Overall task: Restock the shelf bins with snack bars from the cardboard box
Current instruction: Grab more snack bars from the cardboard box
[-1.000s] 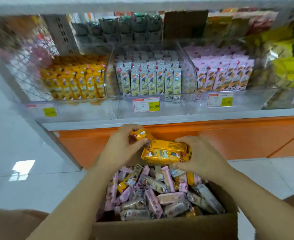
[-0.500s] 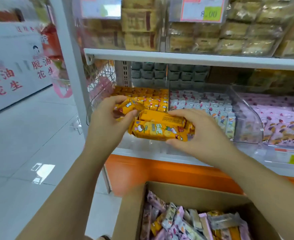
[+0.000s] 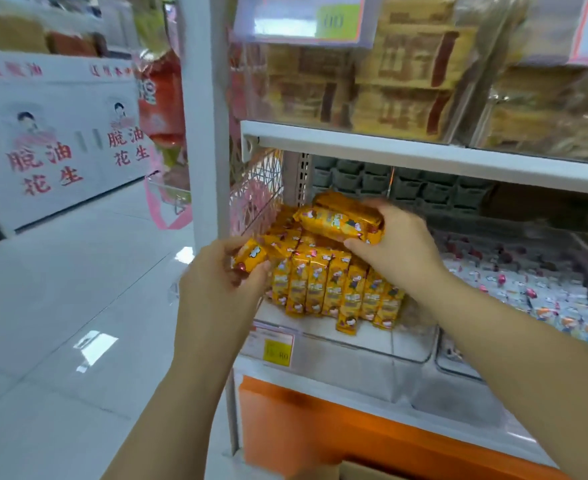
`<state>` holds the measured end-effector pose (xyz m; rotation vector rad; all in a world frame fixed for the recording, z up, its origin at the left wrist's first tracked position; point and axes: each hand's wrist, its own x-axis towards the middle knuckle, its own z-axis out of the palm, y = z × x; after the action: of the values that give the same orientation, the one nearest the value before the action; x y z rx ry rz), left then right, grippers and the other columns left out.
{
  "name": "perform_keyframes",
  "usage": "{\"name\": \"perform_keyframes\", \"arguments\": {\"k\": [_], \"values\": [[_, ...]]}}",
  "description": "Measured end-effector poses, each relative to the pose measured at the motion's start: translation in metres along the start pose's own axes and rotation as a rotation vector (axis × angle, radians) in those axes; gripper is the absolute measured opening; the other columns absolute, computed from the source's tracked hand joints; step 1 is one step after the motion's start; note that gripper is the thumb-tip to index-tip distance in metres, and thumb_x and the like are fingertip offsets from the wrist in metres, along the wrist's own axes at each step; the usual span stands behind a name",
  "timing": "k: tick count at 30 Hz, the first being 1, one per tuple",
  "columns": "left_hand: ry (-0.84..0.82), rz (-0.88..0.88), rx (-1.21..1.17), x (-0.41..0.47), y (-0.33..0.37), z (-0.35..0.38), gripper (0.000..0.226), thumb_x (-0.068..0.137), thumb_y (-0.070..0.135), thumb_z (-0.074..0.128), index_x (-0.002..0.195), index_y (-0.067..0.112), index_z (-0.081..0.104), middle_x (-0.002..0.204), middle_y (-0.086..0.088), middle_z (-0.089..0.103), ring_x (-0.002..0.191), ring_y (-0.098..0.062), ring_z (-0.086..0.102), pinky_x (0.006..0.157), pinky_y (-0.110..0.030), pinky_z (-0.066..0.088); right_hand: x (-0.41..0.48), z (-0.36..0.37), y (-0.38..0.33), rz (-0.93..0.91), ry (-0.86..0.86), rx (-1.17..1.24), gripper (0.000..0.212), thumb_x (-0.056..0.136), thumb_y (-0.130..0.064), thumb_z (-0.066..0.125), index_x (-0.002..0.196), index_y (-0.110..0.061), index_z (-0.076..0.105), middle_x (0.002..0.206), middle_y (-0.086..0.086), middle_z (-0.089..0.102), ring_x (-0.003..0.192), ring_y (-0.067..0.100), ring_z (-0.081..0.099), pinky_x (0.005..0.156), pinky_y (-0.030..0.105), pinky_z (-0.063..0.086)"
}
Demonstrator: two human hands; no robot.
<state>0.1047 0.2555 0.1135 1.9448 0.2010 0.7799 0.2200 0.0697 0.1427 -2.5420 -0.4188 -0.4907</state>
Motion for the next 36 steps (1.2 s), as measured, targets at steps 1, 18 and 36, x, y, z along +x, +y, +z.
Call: {"name": "perform_keyframes", "arguments": {"k": [1,18,36], "values": [[-0.01,-0.009,-0.014,0.002,-0.002,0.002,0.021,0.082,0.022,0.07,0.089,0.036,0.057,0.083,0.013,0.065,0.07,0.009,0.06,0.059,0.001,0.038,0.007,0.003,0.0,0.024,-0.024,0.001,0.064,0.08,-0.038,0.072,0.137,-0.023,0.046,0.125,0.006,0.06,0.113,0.029,0.056,0.092,0.038,0.049],[-0.005,-0.045,-0.022,0.002,-0.001,0.007,0.021,0.085,0.027,0.069,0.103,0.031,0.06,0.084,0.017,0.064,0.073,0.016,0.058,0.059,0.002,0.037,-0.013,0.0,-0.017,-0.222,-0.012,0.108,0.035,0.088,-0.021,0.066,0.121,-0.029,0.057,0.114,-0.01,0.052,0.099,0.012,0.055,0.083,0.028,0.047],[-0.425,-0.038,-0.095,0.004,0.012,0.057,0.029,0.084,0.024,0.071,0.108,0.035,0.057,0.098,0.017,0.059,0.086,-0.008,0.065,0.073,-0.028,0.056,-0.024,-0.056,-0.009,-0.253,-0.401,-0.057,0.031,0.078,-0.031,0.074,0.1,-0.036,0.053,0.083,-0.017,0.056,0.077,0.005,0.054,0.073,0.026,0.042]]}}
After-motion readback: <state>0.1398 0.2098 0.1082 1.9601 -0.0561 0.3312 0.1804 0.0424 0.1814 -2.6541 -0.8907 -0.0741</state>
